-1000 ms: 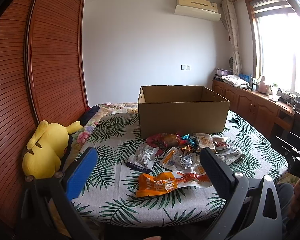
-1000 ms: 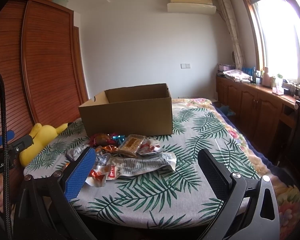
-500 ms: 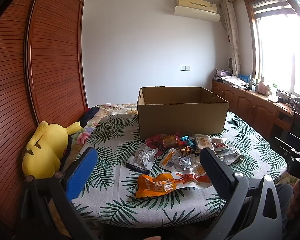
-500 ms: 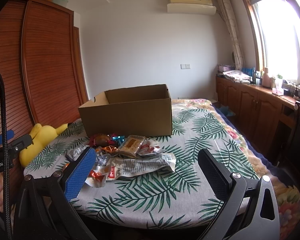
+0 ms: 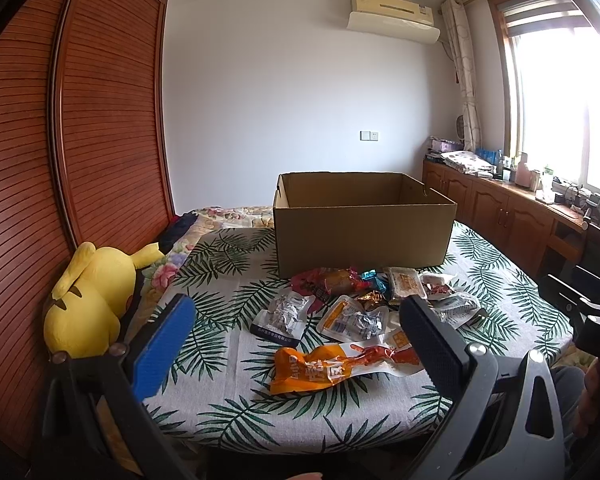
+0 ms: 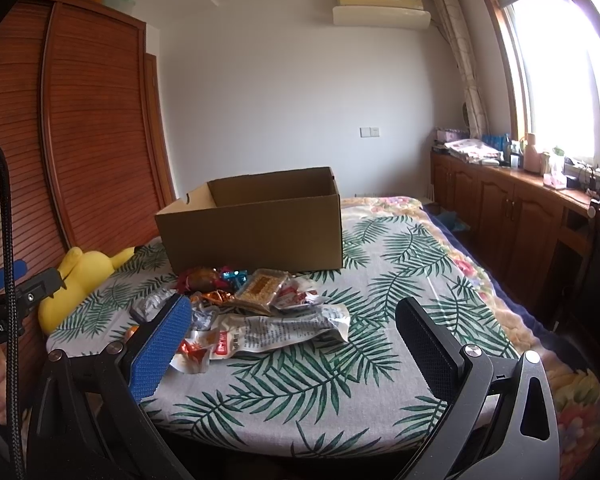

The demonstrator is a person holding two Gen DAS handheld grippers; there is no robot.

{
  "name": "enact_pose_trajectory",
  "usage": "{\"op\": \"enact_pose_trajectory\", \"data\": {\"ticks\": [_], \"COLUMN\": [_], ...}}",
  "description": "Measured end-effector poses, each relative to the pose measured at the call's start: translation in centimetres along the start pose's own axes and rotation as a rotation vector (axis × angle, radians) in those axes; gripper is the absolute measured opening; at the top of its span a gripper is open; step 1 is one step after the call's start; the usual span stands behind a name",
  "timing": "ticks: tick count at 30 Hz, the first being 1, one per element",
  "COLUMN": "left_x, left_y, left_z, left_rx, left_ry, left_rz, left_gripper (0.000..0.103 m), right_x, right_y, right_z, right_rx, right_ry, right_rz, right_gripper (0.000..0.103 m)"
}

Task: Organize snacks
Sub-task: 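Grasp the orange sausage pack with the left gripper while the right gripper grasps a white packet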

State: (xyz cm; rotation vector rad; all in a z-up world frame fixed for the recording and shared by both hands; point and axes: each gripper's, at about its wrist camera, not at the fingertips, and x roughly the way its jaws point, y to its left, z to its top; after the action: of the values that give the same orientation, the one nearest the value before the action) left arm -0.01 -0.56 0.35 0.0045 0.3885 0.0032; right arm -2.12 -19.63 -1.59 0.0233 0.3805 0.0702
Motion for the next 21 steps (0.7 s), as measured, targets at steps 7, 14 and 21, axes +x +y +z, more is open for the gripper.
{"op": "enact_pose_trajectory", "data": {"ticks": [7,14,21], "left_x": [0.7,2.1,3.8], "left_y": [0.0,0.2,0.4], "left_z": [-0.8,-1.8,-2.5], "left_rx": [0.002,0.014,0.038], "left_ry": [0.033,0.088,0.132], "left_rz": [-0.004,-0.014,-0.024], "left_gripper": [0.103,0.103,0.103], "right_x": [0.2,0.8,1.7], "right_y": [-0.1,-0.5,-0.8], "right_z": [-0.4,-1.0,-1.5], "right_rx": [-0.002,0.0,-0.005], "right_ry": [0.015,0.044,0.071], "right_rz": [0.0,0.001,0.003], "right_gripper": [0.103,0.103,0.103]}}
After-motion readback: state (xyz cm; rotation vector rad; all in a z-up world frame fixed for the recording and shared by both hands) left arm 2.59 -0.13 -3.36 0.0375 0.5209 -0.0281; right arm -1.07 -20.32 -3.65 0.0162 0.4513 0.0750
